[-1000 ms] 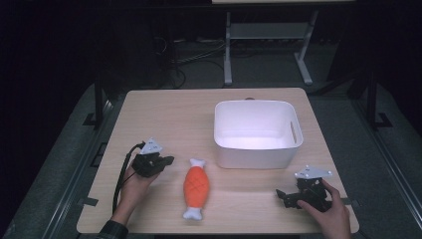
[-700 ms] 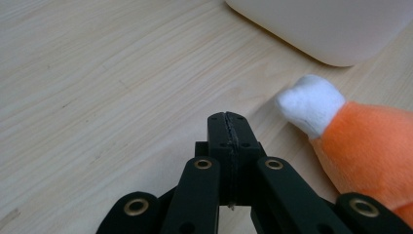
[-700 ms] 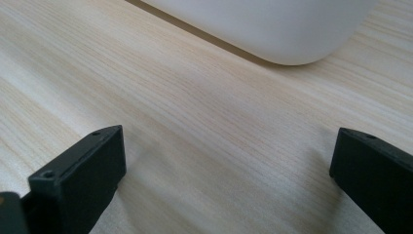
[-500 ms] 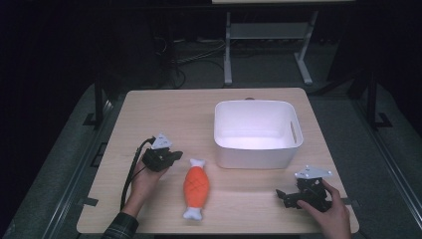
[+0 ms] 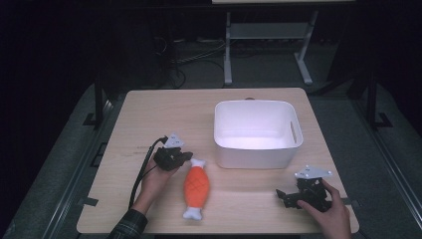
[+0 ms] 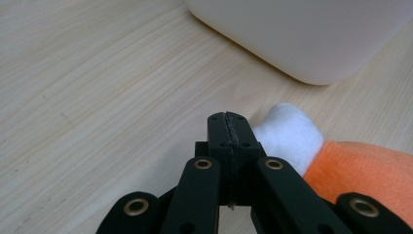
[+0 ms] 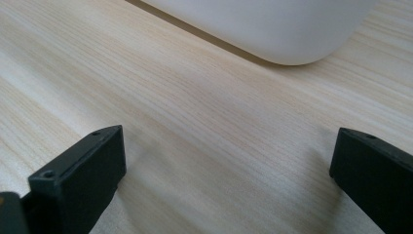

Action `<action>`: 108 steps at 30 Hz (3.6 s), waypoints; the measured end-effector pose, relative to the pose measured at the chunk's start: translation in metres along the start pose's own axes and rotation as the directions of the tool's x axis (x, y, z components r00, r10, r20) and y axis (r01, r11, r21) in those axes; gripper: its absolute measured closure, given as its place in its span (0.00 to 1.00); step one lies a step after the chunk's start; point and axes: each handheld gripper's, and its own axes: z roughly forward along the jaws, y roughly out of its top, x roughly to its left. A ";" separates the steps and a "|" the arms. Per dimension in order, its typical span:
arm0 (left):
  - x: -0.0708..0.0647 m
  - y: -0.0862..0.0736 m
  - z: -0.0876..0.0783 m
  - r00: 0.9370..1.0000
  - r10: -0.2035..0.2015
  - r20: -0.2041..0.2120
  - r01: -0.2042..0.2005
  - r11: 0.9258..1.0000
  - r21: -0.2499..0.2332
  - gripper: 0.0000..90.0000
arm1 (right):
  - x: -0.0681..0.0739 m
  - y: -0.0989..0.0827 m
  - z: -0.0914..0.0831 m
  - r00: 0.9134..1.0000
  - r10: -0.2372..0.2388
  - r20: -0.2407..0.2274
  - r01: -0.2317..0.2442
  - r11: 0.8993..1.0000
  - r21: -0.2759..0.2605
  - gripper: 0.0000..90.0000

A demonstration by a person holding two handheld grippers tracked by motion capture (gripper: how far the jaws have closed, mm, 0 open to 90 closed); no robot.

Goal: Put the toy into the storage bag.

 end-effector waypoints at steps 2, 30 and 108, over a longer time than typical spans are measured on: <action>-0.002 0.001 0.001 1.000 0.005 0.006 -0.005 1.000 0.001 1.00 | 0.000 0.000 0.000 1.000 0.000 0.000 0.000 1.000 0.000 0.00; -0.036 0.021 0.021 0.985 0.109 0.135 -0.113 0.993 0.023 1.00 | 0.000 0.000 0.000 1.000 0.000 0.000 0.000 1.000 0.000 0.00; -0.044 -0.023 -0.018 0.964 0.004 0.266 -0.006 1.000 0.008 0.14 | 0.000 0.000 0.000 1.000 0.000 0.000 0.000 1.000 0.000 0.00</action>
